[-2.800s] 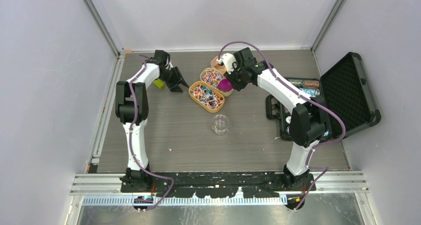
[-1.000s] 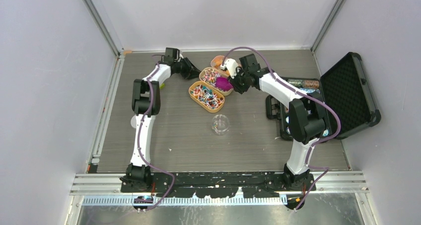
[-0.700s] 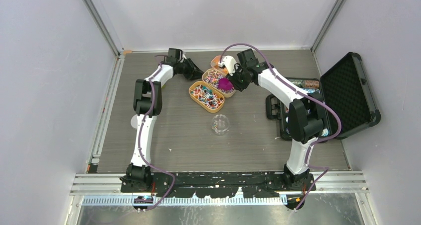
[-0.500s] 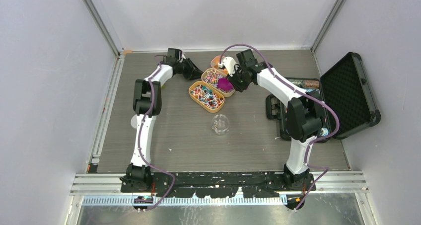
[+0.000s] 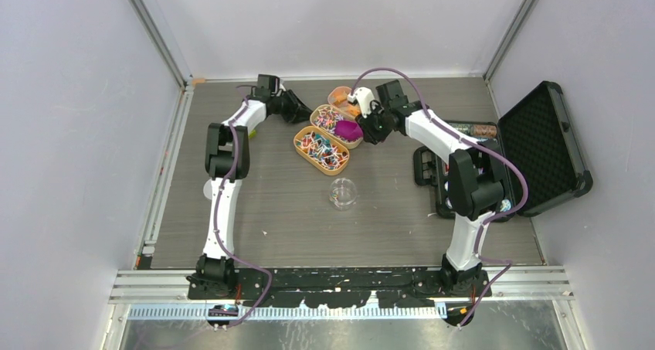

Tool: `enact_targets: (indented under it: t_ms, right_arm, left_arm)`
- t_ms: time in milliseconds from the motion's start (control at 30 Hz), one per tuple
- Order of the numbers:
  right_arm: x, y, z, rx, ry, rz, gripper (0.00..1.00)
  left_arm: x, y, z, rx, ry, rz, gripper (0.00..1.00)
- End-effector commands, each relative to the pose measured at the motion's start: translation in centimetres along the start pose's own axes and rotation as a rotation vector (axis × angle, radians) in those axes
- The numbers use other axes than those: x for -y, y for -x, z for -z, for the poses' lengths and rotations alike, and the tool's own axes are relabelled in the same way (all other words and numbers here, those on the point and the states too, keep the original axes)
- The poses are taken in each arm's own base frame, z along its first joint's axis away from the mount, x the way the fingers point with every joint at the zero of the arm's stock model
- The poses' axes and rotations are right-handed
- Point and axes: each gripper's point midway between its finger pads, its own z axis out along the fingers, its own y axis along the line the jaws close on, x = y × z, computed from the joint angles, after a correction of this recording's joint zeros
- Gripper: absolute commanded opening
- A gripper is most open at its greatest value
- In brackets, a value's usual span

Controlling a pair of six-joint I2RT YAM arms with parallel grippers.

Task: Pack the candies
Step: Scoop the fake candies from the storage box.

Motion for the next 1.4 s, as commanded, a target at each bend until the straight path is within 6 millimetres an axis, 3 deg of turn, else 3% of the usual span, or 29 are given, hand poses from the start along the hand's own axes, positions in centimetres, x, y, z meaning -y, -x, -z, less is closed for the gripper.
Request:
enact_targets:
  t_ms: [0,333,533,967,1133,1367]
  right_arm:
    - [-0.4,3.6,-0.5,0.180,0.058,-0.049,0.00]
    - [0.2,2.8,0.0,0.092,0.063,-0.128,0.00]
    - [0.7,1.8,0.1,0.006,-0.006,-0.033,0.00]
    - [1.5,2.9,0.7,-0.057,-0.065,-0.153,0.00]
    - [0.0,2.5,-1.2,0.006,0.013,-0.120,0.00]
    - [-0.4,2.0,-2.1,0.062,0.016,-0.094,0.01]
  left_arm:
    - [2.8,-2.5,0.8,-0.067,-0.040,-0.048,0.26]
    - [2.8,-2.4,0.9,-0.062,-0.036,-0.049,0.26]
    - [3.0,-2.4,0.9,-0.059,-0.036,-0.051,0.26]
    - [3.1,-2.4,1.2,-0.057,-0.032,-0.056,0.26]
    - [3.3,-2.4,1.2,-0.058,-0.039,-0.051,0.26]
    - [3.1,-2.5,1.0,-0.061,-0.036,-0.045,0.26]
